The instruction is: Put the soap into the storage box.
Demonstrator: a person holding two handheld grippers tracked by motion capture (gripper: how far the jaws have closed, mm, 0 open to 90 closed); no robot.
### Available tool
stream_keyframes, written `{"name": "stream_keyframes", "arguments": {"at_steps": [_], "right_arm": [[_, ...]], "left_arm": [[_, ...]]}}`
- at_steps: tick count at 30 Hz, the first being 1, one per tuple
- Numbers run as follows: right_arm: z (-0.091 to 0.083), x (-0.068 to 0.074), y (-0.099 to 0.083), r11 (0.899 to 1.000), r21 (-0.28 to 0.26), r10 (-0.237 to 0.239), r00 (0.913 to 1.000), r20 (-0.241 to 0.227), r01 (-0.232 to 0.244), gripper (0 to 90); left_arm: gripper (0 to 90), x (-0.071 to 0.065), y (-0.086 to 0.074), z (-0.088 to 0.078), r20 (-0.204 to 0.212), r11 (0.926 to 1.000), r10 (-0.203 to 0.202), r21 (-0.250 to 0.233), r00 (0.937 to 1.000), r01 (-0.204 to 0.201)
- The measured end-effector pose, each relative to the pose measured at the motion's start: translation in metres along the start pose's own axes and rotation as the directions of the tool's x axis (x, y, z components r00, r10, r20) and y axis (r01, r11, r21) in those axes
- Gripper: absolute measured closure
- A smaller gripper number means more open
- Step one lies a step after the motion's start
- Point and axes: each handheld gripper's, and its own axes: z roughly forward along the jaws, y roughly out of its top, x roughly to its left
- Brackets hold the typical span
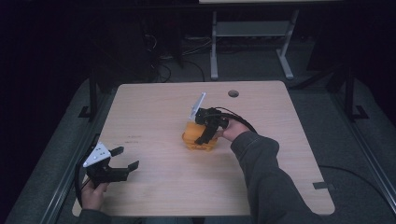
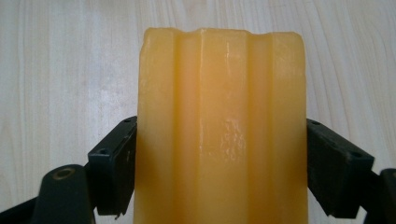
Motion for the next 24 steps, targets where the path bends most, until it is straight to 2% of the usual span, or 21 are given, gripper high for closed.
{"name": "stream_keyframes", "arguments": {"at_steps": [17,24], "right_arm": [[0.0077,-0.0005,0.0012,1.000,0.029,-0.011,0.9999,-0.004,0.011,20.3],[0.0075,-0.0006,0.0009,1.000,0.024,0.005,1.0000,-0.007,-0.005,20.1]], "left_arm": [[14.1,0.0004,0.0001,-0.0002,-0.001,1.0000,0.004,0.003,1.0000,-0.004],[14.1,0.0001,0.0001,0.0001,0.000,1.0000,0.001,0.003,1.0000,-0.001]]}}
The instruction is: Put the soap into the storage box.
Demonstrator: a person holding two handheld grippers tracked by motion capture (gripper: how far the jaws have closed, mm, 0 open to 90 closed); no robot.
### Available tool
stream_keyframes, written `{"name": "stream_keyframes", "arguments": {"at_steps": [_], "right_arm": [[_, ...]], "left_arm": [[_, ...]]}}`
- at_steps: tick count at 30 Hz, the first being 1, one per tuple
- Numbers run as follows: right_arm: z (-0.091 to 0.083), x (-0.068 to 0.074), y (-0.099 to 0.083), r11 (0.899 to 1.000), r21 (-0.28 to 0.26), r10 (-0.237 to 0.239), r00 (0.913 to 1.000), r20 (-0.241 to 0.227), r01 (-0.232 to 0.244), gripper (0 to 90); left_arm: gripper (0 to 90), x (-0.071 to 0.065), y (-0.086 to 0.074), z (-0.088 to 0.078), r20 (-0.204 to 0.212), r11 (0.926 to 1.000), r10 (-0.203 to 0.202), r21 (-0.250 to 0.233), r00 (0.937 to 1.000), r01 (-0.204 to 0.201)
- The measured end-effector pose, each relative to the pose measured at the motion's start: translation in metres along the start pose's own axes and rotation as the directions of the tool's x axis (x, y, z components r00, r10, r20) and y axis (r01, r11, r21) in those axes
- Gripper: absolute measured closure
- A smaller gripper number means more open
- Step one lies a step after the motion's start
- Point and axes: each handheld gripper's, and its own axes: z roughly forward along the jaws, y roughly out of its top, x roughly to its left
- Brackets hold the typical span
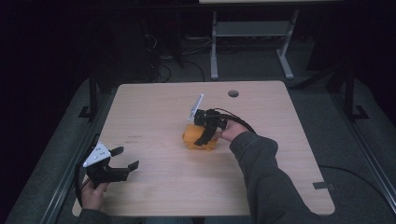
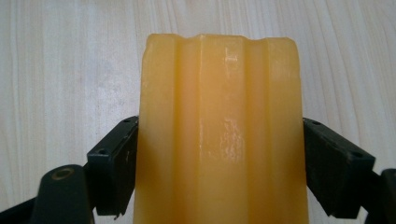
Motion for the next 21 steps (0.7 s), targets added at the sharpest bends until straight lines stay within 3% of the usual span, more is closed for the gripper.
{"name": "stream_keyframes", "arguments": {"at_steps": [21], "right_arm": [[-0.0029,0.0037,0.0013,1.000,0.004,-0.002,0.9994,0.035,0.002,19.6]], "left_arm": [[14.1,-0.0003,0.0003,0.0011,0.002,1.0000,0.003,0.003,1.0000,-0.003]]}}
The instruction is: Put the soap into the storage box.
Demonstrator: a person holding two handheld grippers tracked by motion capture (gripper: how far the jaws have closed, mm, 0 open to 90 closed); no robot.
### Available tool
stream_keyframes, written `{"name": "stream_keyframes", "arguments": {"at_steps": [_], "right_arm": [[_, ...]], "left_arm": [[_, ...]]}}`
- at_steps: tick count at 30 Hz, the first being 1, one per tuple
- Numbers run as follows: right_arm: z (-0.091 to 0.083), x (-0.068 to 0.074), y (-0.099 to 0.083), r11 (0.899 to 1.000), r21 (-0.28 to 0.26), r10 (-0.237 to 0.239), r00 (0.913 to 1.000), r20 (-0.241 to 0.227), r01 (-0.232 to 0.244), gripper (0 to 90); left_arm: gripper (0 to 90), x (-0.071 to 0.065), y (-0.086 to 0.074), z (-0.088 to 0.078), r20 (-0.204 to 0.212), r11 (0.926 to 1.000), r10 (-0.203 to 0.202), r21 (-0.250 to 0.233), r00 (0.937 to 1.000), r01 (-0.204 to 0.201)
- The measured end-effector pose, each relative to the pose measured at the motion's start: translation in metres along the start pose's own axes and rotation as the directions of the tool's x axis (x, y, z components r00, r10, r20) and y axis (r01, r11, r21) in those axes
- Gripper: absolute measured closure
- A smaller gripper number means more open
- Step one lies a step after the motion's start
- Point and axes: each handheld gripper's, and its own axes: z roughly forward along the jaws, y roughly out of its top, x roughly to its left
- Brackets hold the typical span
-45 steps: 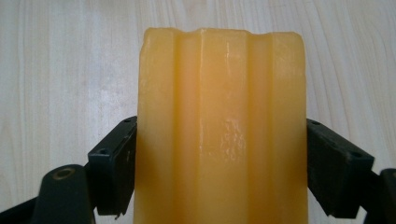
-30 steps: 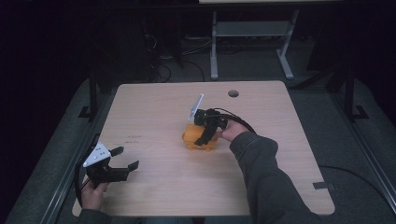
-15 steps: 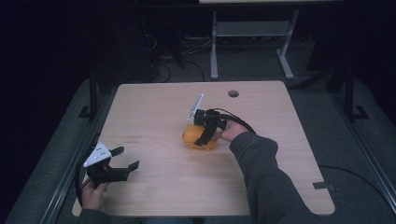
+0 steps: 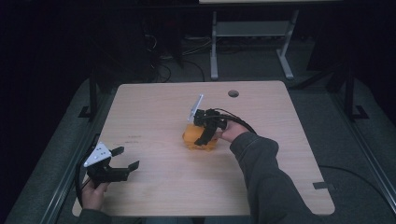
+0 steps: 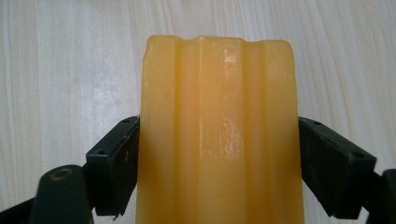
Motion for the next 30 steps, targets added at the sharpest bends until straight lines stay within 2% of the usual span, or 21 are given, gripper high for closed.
{"name": "stream_keyframes", "arguments": {"at_steps": [17,26,30], "right_arm": [[-0.014,0.003,-0.003,1.000,-0.025,0.012,0.9995,0.029,-0.012,18.1],[-0.025,0.004,-0.007,0.998,-0.063,0.018,0.9994,0.029,-0.016,19.4],[-0.026,0.005,-0.009,0.998,-0.059,0.022,0.9993,0.029,-0.020,19.5]], "left_arm": [[14.1,0.000,0.000,0.001,0.000,1.0000,0.000,0.002,1.0000,0.000],[14.1,-0.001,0.000,0.001,0.001,1.0000,0.003,0.003,1.0000,-0.003],[14.1,-0.001,0.000,0.001,0.001,1.0000,0.002,0.004,1.0000,-0.002]]}}
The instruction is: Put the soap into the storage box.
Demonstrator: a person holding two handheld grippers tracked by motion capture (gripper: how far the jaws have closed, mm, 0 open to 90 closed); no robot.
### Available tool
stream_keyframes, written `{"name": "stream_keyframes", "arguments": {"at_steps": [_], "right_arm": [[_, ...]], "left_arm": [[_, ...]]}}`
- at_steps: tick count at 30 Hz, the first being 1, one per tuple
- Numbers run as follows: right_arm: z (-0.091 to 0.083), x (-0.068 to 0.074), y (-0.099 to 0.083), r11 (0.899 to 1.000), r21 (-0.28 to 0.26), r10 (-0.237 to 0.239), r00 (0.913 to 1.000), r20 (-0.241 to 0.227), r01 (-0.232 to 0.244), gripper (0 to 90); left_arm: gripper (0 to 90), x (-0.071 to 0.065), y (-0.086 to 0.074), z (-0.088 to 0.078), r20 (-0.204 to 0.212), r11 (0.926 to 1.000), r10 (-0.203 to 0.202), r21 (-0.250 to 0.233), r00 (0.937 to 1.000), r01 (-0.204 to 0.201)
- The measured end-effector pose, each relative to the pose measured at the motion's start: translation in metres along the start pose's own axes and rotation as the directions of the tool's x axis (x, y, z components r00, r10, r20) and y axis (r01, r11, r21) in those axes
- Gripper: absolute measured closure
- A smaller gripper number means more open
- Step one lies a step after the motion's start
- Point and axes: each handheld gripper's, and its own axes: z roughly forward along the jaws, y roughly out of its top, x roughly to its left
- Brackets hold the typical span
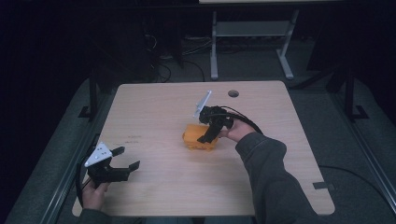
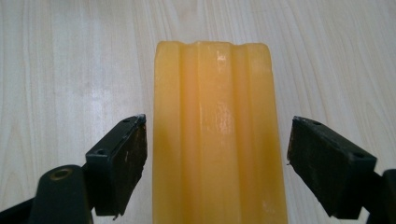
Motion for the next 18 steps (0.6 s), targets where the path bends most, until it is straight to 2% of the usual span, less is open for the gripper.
{"name": "stream_keyframes", "arguments": {"at_steps": [18], "right_arm": [[-0.017,0.001,-0.016,1.000,-0.017,0.027,0.9993,0.026,-0.027,20.6]], "left_arm": [[14.1,-0.001,0.000,0.000,0.001,1.0000,0.003,0.000,1.0000,-0.003]]}}
